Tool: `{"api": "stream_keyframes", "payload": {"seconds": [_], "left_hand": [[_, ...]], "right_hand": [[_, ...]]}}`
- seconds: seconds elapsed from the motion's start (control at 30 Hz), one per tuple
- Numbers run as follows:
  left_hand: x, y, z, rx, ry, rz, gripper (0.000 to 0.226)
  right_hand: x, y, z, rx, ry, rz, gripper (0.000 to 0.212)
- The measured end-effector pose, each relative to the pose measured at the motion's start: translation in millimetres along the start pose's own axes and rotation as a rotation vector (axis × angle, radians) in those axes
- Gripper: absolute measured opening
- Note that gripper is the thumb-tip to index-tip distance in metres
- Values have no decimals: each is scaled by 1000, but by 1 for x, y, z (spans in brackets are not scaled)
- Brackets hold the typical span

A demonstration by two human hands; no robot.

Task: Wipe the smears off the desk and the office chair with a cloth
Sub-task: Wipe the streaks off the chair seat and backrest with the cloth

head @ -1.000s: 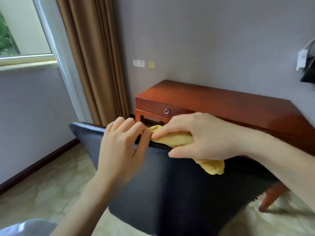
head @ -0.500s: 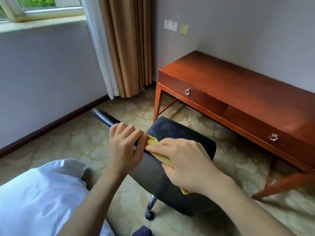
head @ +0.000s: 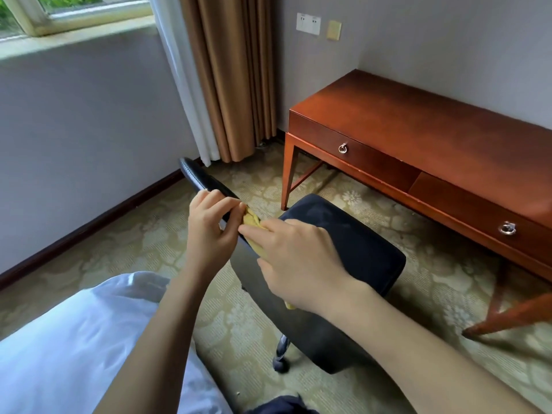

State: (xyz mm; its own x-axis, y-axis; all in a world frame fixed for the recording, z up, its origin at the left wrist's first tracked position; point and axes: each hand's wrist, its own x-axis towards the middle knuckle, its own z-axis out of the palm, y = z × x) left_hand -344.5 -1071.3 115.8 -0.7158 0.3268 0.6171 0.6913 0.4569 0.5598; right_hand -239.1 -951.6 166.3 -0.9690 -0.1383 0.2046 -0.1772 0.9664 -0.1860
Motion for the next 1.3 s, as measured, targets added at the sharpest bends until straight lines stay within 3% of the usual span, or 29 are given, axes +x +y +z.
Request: {"api": "stream_keyframes", "payload": {"seconds": [0.2, 0.37, 0.53, 0.7, 0.8, 0.93, 1.13, 1.3], "left_hand": [[10, -4, -11, 50, -129, 33, 16], [23, 13, -16, 137, -240, 20, 13], [42, 66, 0, 71, -387, 65, 19], [48, 149, 50, -91, -529, 185, 15], [45, 204, 89, -232, -593, 225, 14], [30, 285, 152, -400, -674, 233, 17], [-24, 409, 245, -707, -816, 295, 24], [-57, 476, 307, -851, -964, 289, 24]], "right_hand": [[2, 5, 7, 69, -13, 27, 49], [0, 25, 0, 809, -165, 218, 45], [-29, 52, -9, 1150, 69, 327, 25], [-88, 98, -27, 1382, 292, 417, 30], [-139, 138, -49, 1360, 450, 471, 32], [-232, 198, -85, 1119, 613, 584, 42], [-383, 263, -110, 749, 552, 854, 50], [-469, 290, -117, 745, 570, 1013, 28]]}}
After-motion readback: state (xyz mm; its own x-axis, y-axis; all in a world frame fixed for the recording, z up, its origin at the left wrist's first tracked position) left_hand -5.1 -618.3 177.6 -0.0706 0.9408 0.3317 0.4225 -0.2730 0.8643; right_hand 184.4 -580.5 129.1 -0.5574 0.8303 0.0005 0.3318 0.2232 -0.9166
